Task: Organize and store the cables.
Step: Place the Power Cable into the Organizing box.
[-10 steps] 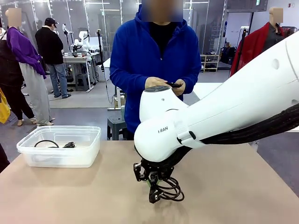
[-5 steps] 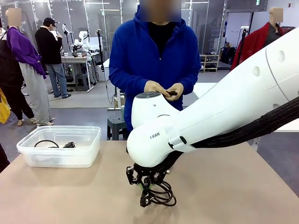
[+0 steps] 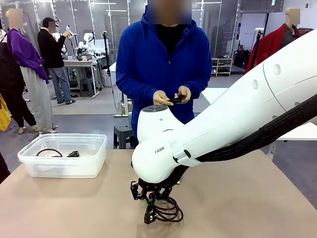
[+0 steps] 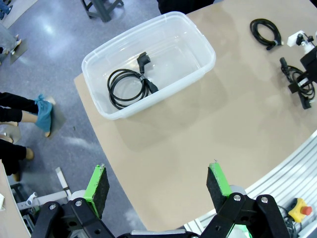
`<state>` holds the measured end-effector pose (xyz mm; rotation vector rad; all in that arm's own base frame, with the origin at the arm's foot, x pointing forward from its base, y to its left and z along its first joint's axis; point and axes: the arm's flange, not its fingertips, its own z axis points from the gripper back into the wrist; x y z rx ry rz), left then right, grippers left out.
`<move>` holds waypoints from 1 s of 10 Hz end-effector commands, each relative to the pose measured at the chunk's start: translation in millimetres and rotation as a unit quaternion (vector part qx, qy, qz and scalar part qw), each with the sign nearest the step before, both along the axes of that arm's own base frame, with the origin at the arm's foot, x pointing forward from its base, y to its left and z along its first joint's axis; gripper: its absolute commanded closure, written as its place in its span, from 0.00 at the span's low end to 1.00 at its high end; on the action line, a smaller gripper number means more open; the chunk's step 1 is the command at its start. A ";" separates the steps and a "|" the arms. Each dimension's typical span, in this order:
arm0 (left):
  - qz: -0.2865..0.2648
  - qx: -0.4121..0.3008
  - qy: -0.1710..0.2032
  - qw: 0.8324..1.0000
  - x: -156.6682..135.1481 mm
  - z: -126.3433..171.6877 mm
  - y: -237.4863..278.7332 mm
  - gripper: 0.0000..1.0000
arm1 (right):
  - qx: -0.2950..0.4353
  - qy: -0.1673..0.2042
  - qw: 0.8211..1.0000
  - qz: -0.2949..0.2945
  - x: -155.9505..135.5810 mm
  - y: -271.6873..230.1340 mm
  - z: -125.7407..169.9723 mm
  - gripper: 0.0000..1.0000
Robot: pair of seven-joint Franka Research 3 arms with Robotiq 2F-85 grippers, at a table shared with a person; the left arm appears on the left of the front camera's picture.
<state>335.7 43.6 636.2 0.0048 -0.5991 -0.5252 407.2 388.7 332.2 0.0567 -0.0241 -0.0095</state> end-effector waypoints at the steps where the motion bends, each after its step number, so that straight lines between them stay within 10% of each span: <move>1: -0.003 0.001 -0.001 1.000 -1.1 -0.5 0.7 0.00 | 0.001 -0.010 1.000 -0.018 1.4 7.1 -4.8 0.93; 3: -0.003 0.001 -0.001 1.000 -1.1 -0.5 0.7 0.00 | 0.001 0.000 1.000 -0.018 1.1 5.3 -10.3 0.93; 4: -0.003 0.001 -0.001 1.000 -1.1 -0.5 0.7 0.00 | 0.004 0.000 1.000 -0.023 1.4 5.1 -10.1 0.49; 6: -0.003 0.001 -0.001 1.000 -1.1 -0.5 0.7 0.00 | 0.006 -0.003 1.000 -0.024 1.9 3.6 -8.6 0.00; 10: -0.003 0.001 -0.001 1.000 -1.1 -0.5 0.7 0.00 | 0.017 -0.006 1.000 -0.022 0.1 -1.1 0.0 0.00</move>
